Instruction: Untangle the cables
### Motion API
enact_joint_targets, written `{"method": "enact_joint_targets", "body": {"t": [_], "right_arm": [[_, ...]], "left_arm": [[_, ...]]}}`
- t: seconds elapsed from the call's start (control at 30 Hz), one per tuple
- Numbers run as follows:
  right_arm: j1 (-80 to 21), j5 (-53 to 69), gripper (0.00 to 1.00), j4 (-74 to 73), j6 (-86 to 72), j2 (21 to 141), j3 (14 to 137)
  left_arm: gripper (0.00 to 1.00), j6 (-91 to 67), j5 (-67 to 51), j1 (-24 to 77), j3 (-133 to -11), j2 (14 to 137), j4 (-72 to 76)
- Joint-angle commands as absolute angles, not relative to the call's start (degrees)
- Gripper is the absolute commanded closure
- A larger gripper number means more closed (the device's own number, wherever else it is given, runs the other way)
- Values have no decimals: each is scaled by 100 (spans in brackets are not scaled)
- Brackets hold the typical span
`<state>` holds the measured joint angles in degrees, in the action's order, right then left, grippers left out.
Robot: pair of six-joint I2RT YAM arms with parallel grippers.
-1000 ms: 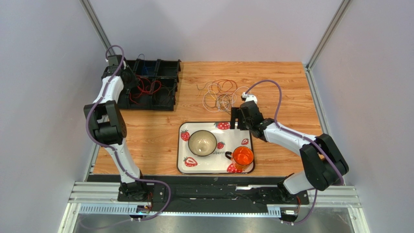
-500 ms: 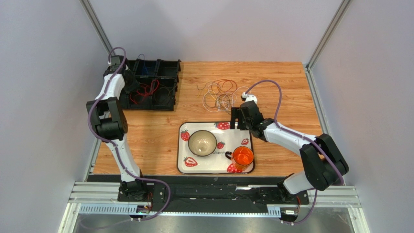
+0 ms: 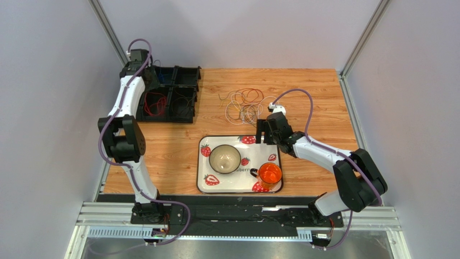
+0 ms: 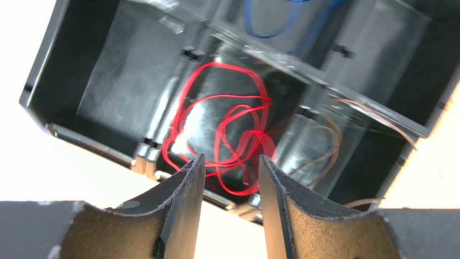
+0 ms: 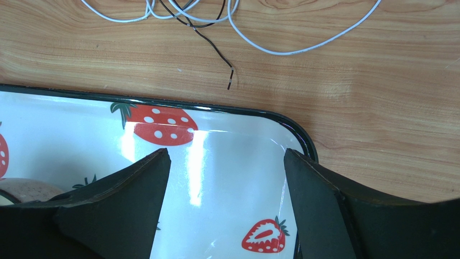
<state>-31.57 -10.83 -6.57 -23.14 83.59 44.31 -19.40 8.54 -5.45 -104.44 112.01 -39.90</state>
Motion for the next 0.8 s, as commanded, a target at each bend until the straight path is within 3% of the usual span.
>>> {"method": "enact_joint_targets", "body": {"t": [0.0, 0.33, 0.47, 0.77], "right_arm": [[-3138, -1099, 18, -519, -2303, 8385, 4641], [-3138, -1107, 18, -519, -2312, 8367, 4632], [-3138, -1107, 18, -510, -2312, 8358, 4614], [-3138, -1134, 19, -369, -2329, 8192, 4456]], "left_arm": [[50, -1450, 1485, -36, -10679, 11021, -4139], [53, -1599, 1521, -35, -10644, 11145, -4272], [52, -1503, 1484, 235, -10214, 10349, -3851], [42, -1740, 958, 1272, -8510, 8422, -2884]]}}
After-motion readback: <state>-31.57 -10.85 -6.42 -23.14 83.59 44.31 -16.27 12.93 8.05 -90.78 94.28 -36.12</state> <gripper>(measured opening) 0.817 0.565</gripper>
